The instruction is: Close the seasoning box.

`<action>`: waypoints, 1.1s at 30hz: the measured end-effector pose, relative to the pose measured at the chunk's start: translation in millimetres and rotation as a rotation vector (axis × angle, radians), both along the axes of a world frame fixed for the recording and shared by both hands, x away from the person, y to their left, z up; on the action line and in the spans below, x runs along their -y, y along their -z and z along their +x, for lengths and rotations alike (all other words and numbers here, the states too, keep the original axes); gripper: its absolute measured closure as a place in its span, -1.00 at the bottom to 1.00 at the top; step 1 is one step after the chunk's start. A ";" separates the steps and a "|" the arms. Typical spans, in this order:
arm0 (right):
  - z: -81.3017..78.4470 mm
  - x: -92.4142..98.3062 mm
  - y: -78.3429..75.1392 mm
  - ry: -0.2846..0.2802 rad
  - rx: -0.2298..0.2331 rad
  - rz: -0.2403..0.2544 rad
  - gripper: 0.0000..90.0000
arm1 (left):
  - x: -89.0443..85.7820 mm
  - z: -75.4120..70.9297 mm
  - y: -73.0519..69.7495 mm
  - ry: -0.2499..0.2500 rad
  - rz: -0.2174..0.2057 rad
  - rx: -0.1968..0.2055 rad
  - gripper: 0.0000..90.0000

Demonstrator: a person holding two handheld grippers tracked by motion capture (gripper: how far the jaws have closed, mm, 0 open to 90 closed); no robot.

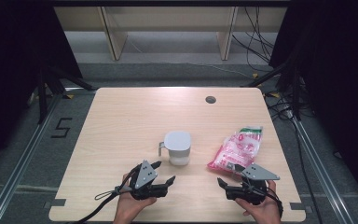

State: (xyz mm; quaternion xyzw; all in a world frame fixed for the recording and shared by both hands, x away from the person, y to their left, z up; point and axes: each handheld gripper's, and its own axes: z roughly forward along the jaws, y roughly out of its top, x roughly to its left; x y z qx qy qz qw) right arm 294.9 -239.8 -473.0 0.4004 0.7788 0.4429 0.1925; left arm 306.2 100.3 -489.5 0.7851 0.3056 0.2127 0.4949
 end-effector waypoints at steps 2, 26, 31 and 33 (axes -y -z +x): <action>-3.3 -1.3 0.9 0.004 -0.016 -0.002 -0.58 | 0.0 -2.2 2.2 0.006 -0.001 -0.005 -0.37; -23.8 -1.0 18.9 -0.041 -0.105 -0.094 -0.60 | 8.5 -12.4 11.9 0.027 0.051 -0.010 -0.39; -24.9 -0.5 19.4 -0.039 -0.116 -0.105 -0.60 | 8.2 -12.2 11.7 0.026 0.055 -0.013 -0.39; -25.0 -0.3 19.8 -0.039 -0.119 -0.104 -0.60 | 8.7 -12.2 12.0 0.025 0.047 -0.014 -0.39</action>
